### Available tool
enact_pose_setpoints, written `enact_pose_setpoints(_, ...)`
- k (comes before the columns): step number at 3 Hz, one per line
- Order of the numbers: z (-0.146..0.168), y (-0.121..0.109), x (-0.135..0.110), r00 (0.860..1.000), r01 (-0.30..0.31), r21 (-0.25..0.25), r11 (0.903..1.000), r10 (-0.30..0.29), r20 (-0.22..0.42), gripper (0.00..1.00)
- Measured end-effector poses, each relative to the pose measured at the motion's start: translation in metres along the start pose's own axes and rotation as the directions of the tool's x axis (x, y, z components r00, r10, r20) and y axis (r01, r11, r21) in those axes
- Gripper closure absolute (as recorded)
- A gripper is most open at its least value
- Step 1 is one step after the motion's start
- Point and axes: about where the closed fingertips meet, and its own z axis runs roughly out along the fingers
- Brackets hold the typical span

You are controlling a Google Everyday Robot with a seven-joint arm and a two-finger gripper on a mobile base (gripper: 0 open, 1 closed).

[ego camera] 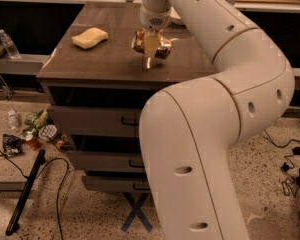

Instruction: Knock orange can over

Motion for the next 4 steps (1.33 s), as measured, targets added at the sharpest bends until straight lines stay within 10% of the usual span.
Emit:
enact_pose_setpoints(1,0.002,0.006,-0.007,0.999,-0.008,-0.031,0.9995,0.009,0.044,0.06)
enact_pose_setpoints(4,0.001,0.007,-0.019,0.988,-0.05,-0.058,0.9971,0.058,0.146,0.0)
